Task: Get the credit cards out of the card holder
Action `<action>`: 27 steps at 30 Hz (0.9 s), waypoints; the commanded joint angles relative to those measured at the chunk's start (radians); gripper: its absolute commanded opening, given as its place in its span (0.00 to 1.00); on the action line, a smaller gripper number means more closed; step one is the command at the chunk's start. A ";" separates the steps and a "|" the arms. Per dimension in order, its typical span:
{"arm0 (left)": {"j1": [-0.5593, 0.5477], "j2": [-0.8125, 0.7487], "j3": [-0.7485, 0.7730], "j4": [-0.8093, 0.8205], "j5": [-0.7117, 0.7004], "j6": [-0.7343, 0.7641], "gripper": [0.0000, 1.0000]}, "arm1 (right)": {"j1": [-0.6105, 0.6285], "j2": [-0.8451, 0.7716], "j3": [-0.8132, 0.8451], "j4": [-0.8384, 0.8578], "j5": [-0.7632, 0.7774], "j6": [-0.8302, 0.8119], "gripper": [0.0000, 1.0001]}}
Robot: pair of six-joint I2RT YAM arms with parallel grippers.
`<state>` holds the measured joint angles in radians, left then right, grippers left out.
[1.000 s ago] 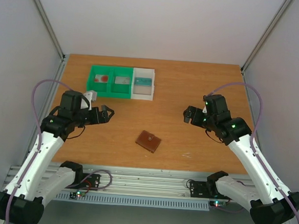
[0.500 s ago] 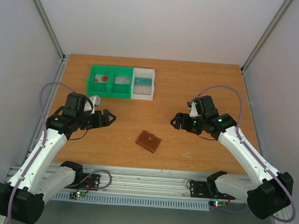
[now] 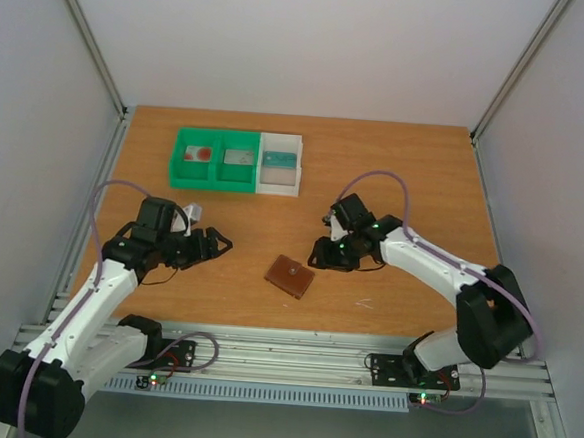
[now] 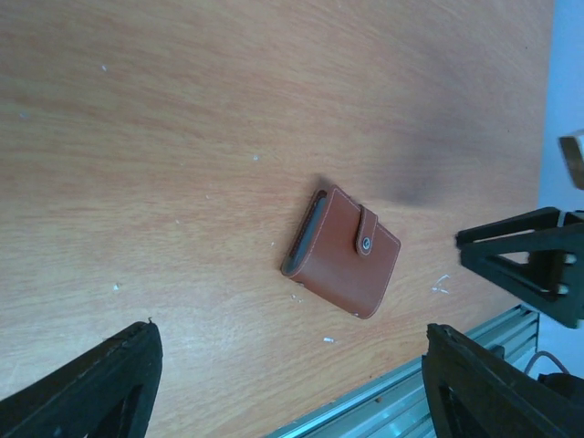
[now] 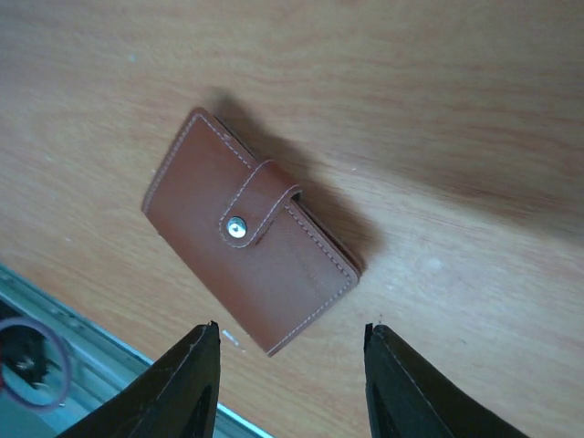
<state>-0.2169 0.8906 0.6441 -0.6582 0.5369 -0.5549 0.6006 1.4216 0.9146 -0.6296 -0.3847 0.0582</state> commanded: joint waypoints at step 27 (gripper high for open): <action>-0.006 -0.025 -0.091 0.138 0.026 -0.075 0.77 | 0.272 0.394 0.257 -0.079 0.282 -0.160 0.36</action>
<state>-0.2184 0.8803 0.5678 -0.5686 0.5610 -0.6220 0.8547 1.7977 1.1507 -0.6834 -0.1513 -0.0738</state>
